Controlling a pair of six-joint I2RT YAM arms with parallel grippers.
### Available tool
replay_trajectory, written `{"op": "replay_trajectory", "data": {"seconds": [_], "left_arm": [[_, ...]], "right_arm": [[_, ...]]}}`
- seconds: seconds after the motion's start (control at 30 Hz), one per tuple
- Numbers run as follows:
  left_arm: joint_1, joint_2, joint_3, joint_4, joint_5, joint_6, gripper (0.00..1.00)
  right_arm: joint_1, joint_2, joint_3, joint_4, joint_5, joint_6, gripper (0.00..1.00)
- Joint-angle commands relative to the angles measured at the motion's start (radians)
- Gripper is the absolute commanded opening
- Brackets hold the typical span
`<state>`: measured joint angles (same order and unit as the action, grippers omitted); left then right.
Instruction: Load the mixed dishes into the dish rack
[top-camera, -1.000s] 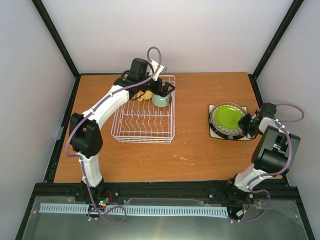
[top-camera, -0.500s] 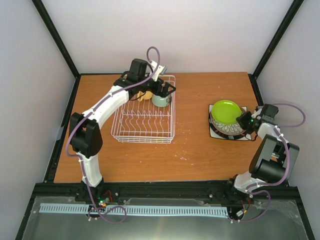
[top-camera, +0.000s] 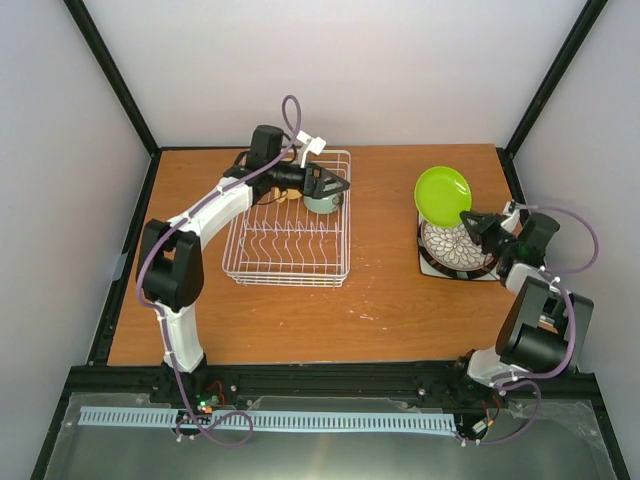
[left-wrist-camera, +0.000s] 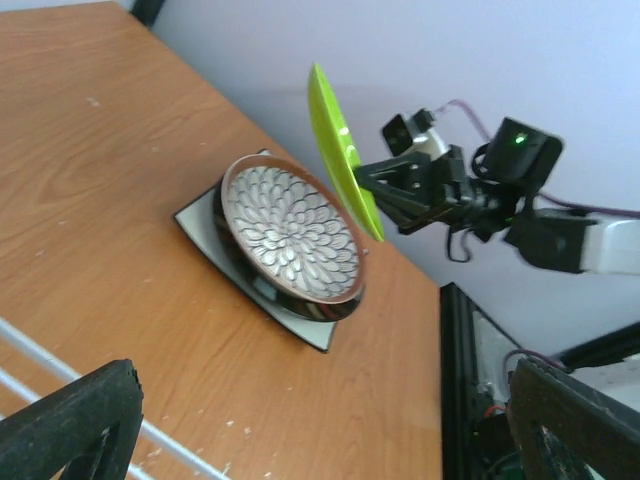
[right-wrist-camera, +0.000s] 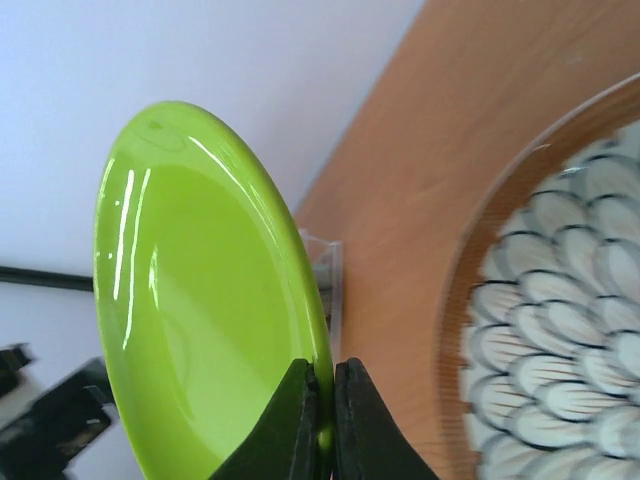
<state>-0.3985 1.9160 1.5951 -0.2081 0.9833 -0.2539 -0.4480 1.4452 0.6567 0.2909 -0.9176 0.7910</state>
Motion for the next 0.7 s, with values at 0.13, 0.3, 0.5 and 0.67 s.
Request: {"op": "replay_trajectory", "data": {"seconds": [0.13, 0.3, 0.5, 0.67], "left_arm": [[-0.005, -0.152, -0.117, 0.164, 0.060, -0.142, 1.00], [-0.092, -0.344, -0.242, 0.125, -0.274, -0.107, 1.00], [-0.161, -0.483, -0.419, 0.227, -0.489, -0.208, 1.00], [-0.214, -0.445, -0.392, 0.161, -0.608, -0.193, 1.00]], "right_arm": [[0.136, 0.150, -0.132, 1.034, -0.180, 0.643, 0.03], [0.312, 0.326, -0.092, 1.384, -0.040, 0.838, 0.03], [0.470, 0.398, 0.013, 1.387, 0.075, 0.821, 0.03], [0.563, 0.420, 0.089, 1.387, 0.092, 0.835, 0.03]]}}
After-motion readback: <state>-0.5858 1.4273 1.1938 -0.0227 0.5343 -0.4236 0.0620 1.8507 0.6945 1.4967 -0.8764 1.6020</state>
